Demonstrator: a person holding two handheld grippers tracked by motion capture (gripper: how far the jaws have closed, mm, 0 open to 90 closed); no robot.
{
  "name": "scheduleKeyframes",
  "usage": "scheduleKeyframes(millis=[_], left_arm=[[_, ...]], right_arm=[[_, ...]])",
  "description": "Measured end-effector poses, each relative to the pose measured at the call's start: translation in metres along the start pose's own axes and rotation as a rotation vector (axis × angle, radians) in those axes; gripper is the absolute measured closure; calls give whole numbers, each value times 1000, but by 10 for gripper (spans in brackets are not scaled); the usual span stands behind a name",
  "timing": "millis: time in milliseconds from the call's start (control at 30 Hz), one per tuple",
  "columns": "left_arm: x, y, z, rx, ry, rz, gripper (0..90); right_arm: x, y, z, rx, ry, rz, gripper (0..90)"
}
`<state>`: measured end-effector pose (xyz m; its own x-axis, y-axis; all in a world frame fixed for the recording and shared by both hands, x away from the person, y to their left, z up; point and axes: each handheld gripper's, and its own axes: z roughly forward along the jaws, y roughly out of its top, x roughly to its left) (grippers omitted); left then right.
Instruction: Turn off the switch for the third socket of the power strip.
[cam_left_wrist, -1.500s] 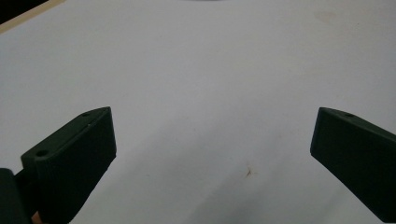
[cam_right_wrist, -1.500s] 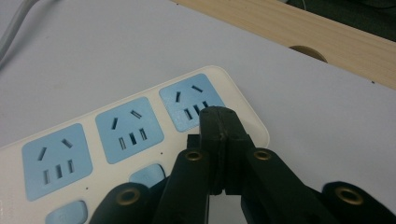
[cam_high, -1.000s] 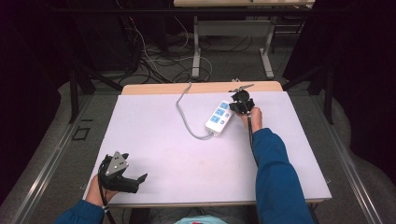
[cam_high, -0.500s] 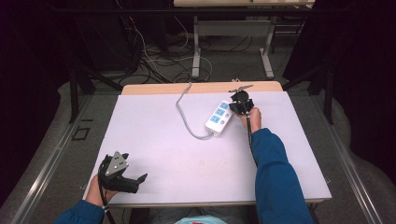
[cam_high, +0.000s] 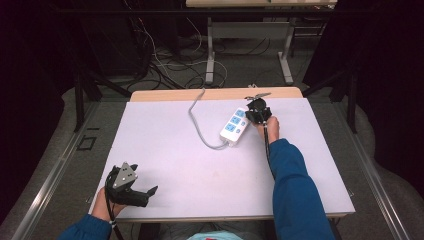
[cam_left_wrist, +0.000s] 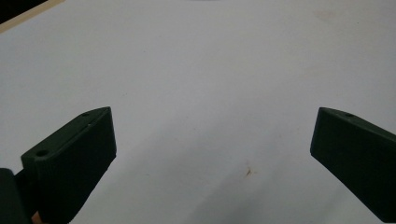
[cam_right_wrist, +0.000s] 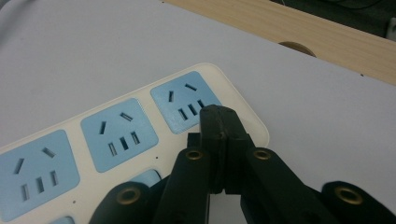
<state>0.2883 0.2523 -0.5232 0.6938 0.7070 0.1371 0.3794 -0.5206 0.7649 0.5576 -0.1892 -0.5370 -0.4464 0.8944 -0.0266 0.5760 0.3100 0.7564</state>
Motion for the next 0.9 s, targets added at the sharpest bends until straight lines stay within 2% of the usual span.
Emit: scheduleKeyframes(millis=[900], left_arm=[[0, 0, 0, 1, 2, 5, 3]], right_arm=[[-2, -1, 0, -4, 12, 2, 900]])
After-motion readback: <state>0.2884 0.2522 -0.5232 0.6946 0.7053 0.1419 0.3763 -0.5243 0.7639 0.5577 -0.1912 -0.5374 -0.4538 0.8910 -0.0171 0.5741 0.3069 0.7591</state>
